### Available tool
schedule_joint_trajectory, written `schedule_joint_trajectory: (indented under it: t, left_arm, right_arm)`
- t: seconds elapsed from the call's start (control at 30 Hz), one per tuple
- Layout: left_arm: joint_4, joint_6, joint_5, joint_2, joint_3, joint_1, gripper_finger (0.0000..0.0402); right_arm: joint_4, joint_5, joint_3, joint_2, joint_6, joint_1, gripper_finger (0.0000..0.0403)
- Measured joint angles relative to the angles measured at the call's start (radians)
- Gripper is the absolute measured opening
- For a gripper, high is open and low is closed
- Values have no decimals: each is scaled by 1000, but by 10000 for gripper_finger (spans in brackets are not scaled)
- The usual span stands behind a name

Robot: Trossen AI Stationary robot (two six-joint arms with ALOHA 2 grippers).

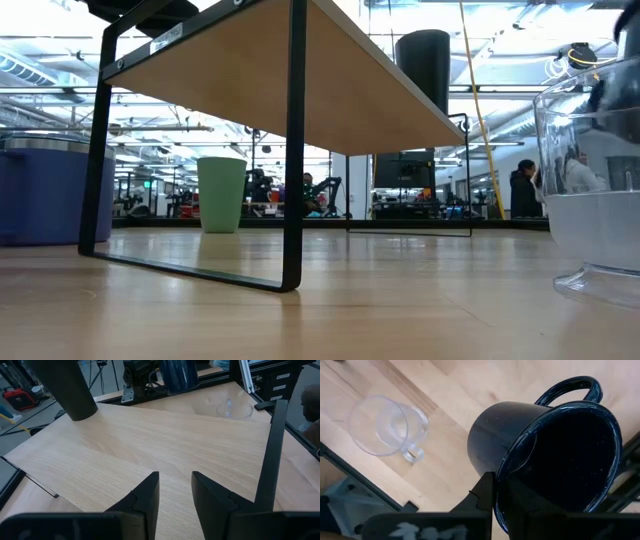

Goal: Stack small to large cups/mugs on shelf
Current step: Put the dark blue cup on the shelf

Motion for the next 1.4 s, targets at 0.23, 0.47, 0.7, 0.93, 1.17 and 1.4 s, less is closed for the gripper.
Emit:
schedule_joint_trajectory:
  t: [0.23,0.47,0.7,0.93,1.17,1.4]
  left_arm:
    - [0,0,0,0,0,0,118]
    - [0,2,-1,0,0,15,118]
    - [1,2,-1,0,0,39,118]
    - [16,-6,-1,0,0,67,118]
    - [26,-6,-1,0,0,79,118]
    - [25,-5,0,0,0,79,118]
  right_arm:
    - [-76,36,79,0,-49,-2,9]
    - [-76,151,153,0,-132,-2,9]
    - [-57,258,199,0,-244,-19,9]
    - [31,340,224,0,-442,-80,9]
    - [137,347,255,0,-645,-142,9]
    - [252,400,287,0,-811,-180,9]
